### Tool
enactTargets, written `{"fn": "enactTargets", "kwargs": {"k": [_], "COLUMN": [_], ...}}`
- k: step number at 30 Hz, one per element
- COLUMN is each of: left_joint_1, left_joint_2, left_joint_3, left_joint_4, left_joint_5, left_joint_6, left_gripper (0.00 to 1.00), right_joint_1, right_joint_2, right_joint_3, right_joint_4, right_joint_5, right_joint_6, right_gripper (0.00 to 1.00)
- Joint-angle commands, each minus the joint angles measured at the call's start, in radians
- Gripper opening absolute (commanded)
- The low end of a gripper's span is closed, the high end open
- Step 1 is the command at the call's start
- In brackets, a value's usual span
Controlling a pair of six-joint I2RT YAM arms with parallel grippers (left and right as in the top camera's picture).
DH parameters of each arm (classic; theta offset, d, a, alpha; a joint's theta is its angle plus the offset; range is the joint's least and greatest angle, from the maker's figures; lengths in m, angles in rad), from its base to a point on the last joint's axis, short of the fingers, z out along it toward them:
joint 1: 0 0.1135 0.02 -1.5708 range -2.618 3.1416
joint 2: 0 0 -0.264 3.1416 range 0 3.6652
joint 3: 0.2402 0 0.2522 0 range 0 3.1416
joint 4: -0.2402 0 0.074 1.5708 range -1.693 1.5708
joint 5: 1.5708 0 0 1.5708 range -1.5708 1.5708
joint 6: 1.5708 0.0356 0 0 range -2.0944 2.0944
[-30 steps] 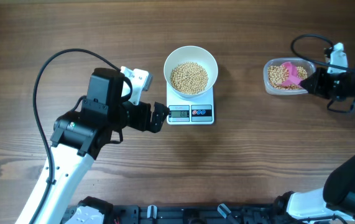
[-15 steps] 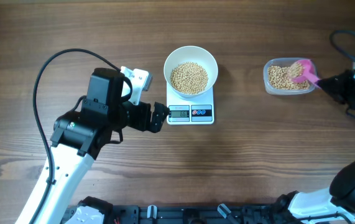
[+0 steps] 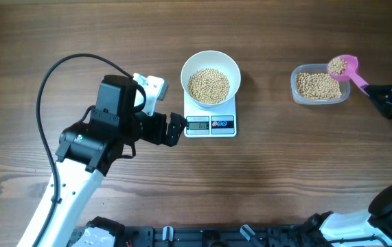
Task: Scoop item into bowl and weigh 150g on scale
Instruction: 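Carry the filled scoop over the bowl and tilt to pour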
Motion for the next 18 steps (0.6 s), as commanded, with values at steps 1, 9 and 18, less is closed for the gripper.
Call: {"fn": "enactTargets", "kwargs": {"k": [1,9,18], "left_joint_1": [0.006,0.006,0.006], "left_joint_2": [-0.006,-0.006,-0.006], "left_joint_3": [0.000,0.000,0.000], "left_joint_4": [0.000,0.000,0.000], "left_joint_5": [0.009,0.009,0.009], "left_joint_6": [-0.005,-0.005,-0.005], "left_gripper": [1.00,1.00,1.00], "right_joint_1": [0.007,0.100,0.372], "right_joint_2": [0.011,0.008,-0.010], "right_joint_3": [-0.004,-0.004,-0.004], "right_joint_4": [-0.014,-0.047,-0.016], "right_joint_5": [-0.208,-0.374,-0.240], "right_joint_6": [-0.032,-0.034,0.036], "right_gripper": [0.04,0.04,0.04]}}
